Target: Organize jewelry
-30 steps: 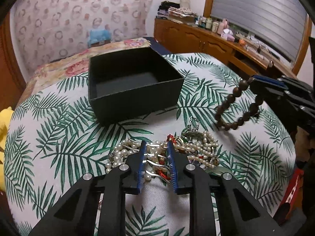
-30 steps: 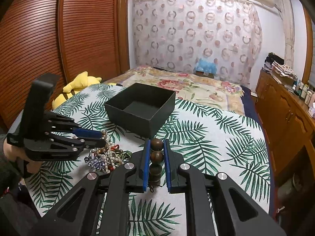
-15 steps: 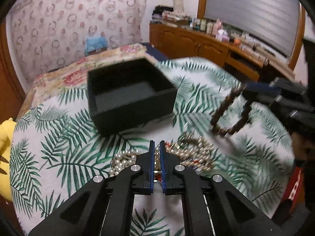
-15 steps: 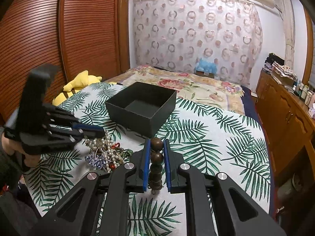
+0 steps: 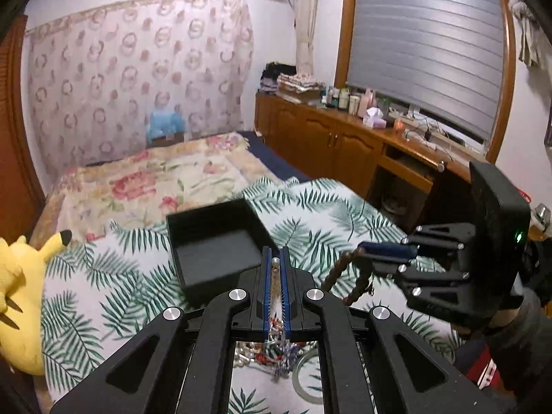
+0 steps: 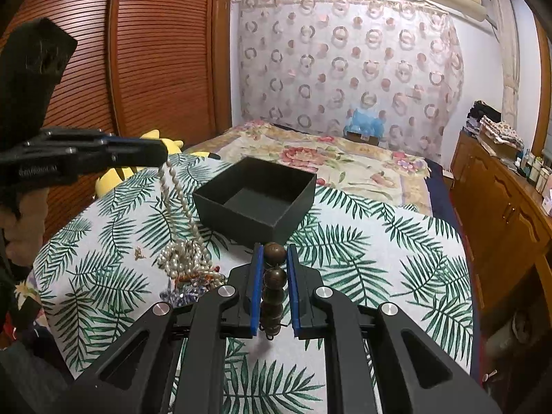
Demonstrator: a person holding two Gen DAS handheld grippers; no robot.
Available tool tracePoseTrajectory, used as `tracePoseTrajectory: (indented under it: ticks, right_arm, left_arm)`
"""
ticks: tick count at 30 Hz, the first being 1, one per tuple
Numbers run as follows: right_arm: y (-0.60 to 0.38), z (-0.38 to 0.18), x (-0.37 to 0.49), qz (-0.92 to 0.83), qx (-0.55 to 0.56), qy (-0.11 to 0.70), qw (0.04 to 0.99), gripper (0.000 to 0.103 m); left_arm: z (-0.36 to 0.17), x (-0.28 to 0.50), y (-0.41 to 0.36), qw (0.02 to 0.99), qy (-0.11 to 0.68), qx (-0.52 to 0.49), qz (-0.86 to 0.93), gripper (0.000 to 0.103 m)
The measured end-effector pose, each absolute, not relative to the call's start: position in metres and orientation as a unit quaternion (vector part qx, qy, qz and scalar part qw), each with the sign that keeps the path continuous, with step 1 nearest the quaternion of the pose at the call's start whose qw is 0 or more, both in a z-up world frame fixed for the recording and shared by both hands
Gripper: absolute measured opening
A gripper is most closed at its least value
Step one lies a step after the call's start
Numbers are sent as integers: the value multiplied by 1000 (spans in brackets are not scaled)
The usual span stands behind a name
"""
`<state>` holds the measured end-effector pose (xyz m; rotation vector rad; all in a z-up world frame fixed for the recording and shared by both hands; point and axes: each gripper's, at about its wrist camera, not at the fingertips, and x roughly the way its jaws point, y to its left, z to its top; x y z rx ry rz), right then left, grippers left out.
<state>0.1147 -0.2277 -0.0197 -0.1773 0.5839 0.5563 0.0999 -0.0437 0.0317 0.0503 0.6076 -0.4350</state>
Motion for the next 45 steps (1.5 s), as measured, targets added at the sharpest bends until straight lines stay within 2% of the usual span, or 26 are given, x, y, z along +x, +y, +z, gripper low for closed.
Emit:
tracePoseTrajectory:
  ticks: [31,37,45]
  right_arm:
    - [-197,50,171,279,-94,234,927,15]
    - [-195,51,181,282,-94,236,925,15]
    - [-184,41,200,287,-88,249,921,15]
  left_arm:
    - [138,155,-24,962,217,36,-159,4]
    - [124,173,-22,961,232,36,-148,4]
    - [60,202,-7,944,299,25,-134,4]
